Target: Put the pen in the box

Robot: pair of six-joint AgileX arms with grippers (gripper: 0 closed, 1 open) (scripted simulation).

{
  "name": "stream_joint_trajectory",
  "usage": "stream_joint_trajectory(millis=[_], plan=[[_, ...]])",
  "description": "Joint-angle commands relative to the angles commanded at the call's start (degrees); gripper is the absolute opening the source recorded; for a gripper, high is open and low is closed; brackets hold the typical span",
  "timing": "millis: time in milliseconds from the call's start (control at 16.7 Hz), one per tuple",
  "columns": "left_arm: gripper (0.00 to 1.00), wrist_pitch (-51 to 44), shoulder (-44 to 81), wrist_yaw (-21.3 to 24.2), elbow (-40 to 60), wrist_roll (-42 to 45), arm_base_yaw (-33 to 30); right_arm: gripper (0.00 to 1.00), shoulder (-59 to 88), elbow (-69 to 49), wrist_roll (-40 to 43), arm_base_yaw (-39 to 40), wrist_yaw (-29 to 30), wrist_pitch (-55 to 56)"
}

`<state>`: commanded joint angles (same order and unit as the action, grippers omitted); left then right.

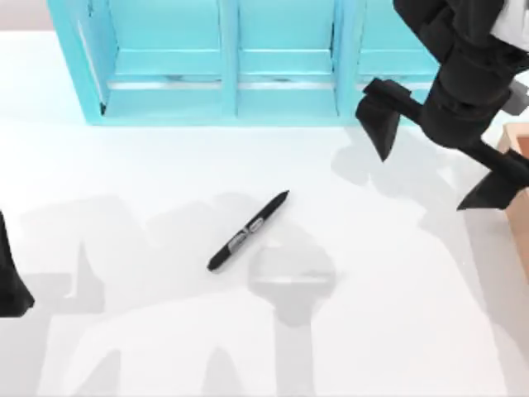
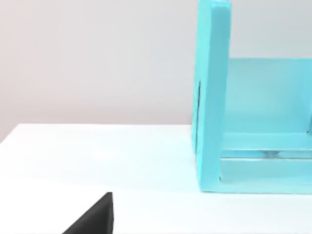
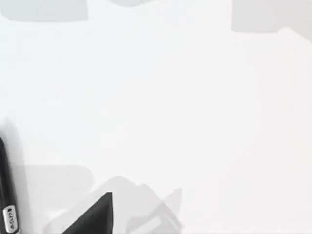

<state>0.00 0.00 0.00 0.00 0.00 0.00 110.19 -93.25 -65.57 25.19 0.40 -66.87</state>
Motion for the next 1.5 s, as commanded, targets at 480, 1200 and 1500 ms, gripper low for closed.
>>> stream_joint_trajectory(millis=[480, 1200, 1500], plan=[[1.0, 0.0, 0.0, 0.0, 0.0, 0.0, 0.0, 1.0, 29.72, -37.65, -14.24, 12.86, -0.18, -11.29], [1.0, 0.0, 0.0, 0.0, 0.0, 0.0, 0.0, 1.0, 34.68, -42.31, -16.35, 15.55, -0.56, -9.21], [1.0, 0.0, 0.0, 0.0, 0.0, 0.0, 0.0, 1.0, 37.63, -33.87, -16.54, 15.75, -0.51, 2.99]])
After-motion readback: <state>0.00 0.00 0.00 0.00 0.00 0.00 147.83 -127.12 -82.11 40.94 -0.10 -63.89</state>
